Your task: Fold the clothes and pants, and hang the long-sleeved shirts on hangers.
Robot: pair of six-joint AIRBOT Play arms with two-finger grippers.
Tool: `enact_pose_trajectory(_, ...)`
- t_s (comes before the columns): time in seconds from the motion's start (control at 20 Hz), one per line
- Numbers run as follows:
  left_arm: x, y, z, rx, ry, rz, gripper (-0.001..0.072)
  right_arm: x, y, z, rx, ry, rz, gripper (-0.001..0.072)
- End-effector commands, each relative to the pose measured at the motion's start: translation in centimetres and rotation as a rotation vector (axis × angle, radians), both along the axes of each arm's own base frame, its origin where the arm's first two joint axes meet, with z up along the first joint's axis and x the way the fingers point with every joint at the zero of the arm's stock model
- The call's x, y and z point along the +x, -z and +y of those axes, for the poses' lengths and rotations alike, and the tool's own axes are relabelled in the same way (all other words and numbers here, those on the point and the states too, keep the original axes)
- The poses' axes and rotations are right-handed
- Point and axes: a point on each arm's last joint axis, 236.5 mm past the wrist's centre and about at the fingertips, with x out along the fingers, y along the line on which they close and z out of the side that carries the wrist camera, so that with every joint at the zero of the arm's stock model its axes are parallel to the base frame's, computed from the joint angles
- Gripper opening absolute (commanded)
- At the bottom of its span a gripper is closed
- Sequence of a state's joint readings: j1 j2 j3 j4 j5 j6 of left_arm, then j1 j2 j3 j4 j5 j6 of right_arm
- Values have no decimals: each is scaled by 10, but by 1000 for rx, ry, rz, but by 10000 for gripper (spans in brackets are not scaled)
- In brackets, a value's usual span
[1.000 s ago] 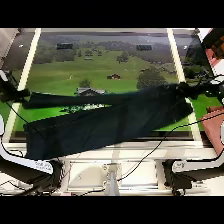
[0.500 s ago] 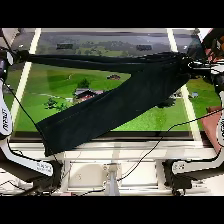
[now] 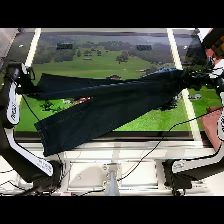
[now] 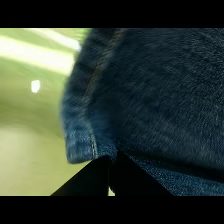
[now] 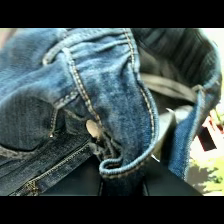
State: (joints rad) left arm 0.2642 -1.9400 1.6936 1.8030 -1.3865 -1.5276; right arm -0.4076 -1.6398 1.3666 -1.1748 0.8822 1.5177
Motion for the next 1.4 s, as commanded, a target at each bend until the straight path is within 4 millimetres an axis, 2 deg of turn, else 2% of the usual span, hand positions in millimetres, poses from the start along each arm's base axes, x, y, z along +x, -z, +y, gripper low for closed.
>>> enact_pose_trajectory(0.0, -26, 16, -15, -61, 22, 141, 26, -11, 9, 3, 25, 2, 58, 68)
enact_pose_trajectory(0.1, -24, 16, -12, -49, 25, 134, 26, -8, 7, 3, 27, 9, 44, 68)
enact_pose_trajectory(0.2, -20, 15, -3, -14, 37, 118, 26, 6, -1, -2, 5, 29, -17, 68)
enact_pose_trajectory(0.4, 0, 14, 2, 17, 30, 37, 26, 60, -40, -3, -33, 109, -264, 68)
enact_pose_trajectory(0.55, 23, 0, 3, 39, 46, -50, 26, 85, -62, 4, -95, 112, -390, 69)
enact_pose_trajectory(0.6, 31, -7, 3, 46, 50, -80, 26, 90, -65, 7, -111, 104, -410, 139)
enact_pose_trajectory(0.7, 46, -24, 4, 63, 63, -154, 26, 90, -65, 10, -118, 94, -409, 461)
enact_pose_trajectory(0.9, 71, -59, 8, 98, 86, -299, 27, 86, -60, 11, -125, 76, -384, 493)
enact_pose_trajectory(0.95, 73, -64, 8, 102, 88, -314, 67, 84, -57, 11, -135, 62, -367, 494)
enact_pose_trajectory(1.0, 74, -66, 8, 103, 88, -319, 243, 78, -52, 8, -153, 42, -336, 493)
enact_pose_trajectory(1.05, 73, -67, 8, 104, 88, -320, 461, 71, -44, 6, -152, 32, -296, 492)
enact_pose_trajectory(1.1, 74, -67, 8, 104, 88, -321, 592, 61, -36, -1, -131, 41, -250, 492)
enact_pose_trajectory(1.3, 80, -81, 9, 116, 94, -367, 598, 11, -11, -49, -24, 158, -86, 494)
enact_pose_trajectory(1.35, 85, -90, 10, 123, 98, -399, 598, -1, -5, -59, 2, 181, -55, 526)
